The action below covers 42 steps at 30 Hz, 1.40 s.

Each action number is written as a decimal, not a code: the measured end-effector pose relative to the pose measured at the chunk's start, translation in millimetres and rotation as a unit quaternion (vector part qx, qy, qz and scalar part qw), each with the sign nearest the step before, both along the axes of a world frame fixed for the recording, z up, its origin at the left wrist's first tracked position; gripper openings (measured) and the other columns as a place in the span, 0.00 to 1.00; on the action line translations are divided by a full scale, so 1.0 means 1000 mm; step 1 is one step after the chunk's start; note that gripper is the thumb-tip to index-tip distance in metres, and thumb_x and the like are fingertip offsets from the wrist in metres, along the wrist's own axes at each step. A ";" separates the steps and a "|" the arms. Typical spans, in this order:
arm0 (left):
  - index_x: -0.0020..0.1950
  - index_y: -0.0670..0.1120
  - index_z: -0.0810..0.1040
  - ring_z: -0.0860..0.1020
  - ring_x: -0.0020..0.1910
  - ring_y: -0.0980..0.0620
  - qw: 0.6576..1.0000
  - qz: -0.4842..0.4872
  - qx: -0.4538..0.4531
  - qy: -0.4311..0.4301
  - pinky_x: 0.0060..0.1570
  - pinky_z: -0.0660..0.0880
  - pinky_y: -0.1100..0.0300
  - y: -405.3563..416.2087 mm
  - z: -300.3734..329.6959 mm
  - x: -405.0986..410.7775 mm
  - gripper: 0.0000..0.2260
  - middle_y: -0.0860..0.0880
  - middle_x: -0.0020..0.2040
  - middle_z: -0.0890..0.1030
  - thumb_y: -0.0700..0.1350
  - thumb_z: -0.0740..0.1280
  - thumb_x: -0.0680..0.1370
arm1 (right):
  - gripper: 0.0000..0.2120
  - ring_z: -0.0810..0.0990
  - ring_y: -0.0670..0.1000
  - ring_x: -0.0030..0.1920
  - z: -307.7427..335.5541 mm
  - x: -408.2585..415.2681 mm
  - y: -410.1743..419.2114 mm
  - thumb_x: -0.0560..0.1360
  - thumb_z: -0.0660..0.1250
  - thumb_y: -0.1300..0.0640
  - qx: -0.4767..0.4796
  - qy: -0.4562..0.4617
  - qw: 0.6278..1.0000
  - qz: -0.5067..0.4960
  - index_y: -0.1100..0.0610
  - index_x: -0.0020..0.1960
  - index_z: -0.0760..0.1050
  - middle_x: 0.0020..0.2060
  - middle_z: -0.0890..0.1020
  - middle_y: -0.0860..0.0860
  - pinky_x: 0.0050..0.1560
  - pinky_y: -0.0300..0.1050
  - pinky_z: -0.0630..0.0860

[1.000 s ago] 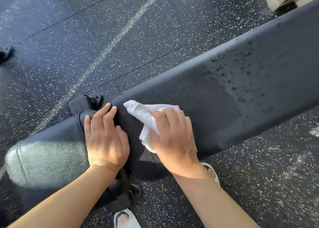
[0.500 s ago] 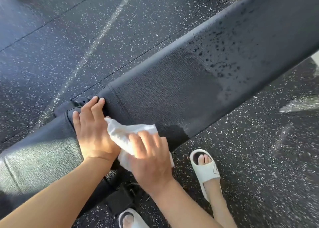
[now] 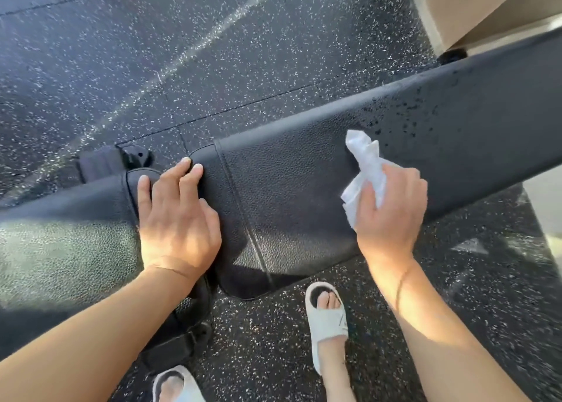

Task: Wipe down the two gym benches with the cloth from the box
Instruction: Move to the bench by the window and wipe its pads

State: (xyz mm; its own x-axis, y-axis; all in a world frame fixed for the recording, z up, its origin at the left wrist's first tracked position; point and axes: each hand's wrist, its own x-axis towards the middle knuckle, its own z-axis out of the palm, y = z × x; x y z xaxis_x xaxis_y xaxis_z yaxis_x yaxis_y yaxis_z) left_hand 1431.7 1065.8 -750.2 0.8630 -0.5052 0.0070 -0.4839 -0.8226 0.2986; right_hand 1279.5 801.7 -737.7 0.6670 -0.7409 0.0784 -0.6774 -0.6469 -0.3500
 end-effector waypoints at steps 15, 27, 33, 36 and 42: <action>0.72 0.39 0.72 0.70 0.72 0.38 1.000 0.007 0.008 0.015 0.80 0.55 0.33 -0.001 -0.002 0.000 0.23 0.39 0.74 0.73 0.44 0.57 0.78 | 0.10 0.75 0.58 0.45 0.000 0.186 0.068 0.76 0.68 0.50 0.041 -0.011 0.946 0.321 0.56 0.43 0.76 0.43 0.78 0.53 0.43 0.52 0.68; 0.72 0.37 0.74 0.74 0.71 0.38 0.998 -0.008 0.061 0.009 0.77 0.60 0.29 0.001 -0.007 0.000 0.24 0.39 0.75 0.74 0.44 0.57 0.78 | 0.06 0.76 0.62 0.42 0.024 0.196 -0.096 0.71 0.55 0.34 0.140 0.263 0.902 0.314 0.20 0.40 0.67 0.39 0.79 0.54 0.41 0.54 0.72; 0.71 0.39 0.73 0.73 0.71 0.40 0.999 -0.010 0.044 -0.007 0.76 0.61 0.29 0.002 -0.010 -0.001 0.24 0.39 0.73 0.75 0.44 0.58 0.76 | 0.15 0.79 0.60 0.52 -0.006 0.227 0.044 0.80 0.59 0.45 0.112 0.199 0.895 0.382 0.52 0.49 0.81 0.48 0.82 0.53 0.46 0.52 0.67; 0.70 0.39 0.71 0.72 0.70 0.39 0.999 -0.007 0.037 -0.008 0.76 0.60 0.29 0.001 -0.010 0.001 0.23 0.38 0.69 0.75 0.43 0.58 0.76 | 0.18 0.77 0.58 0.51 -0.006 0.235 0.084 0.81 0.59 0.44 0.102 0.162 0.902 0.388 0.55 0.50 0.81 0.48 0.81 0.53 0.45 0.52 0.63; 0.72 0.39 0.73 0.72 0.72 0.41 0.999 -0.011 0.032 -0.010 0.76 0.61 0.30 0.001 -0.007 0.000 0.24 0.39 0.73 0.75 0.43 0.59 0.76 | 0.14 0.74 0.55 0.43 -0.001 0.202 0.041 0.81 0.61 0.44 0.066 0.070 0.914 0.393 0.53 0.42 0.73 0.41 0.76 0.50 0.41 0.49 0.69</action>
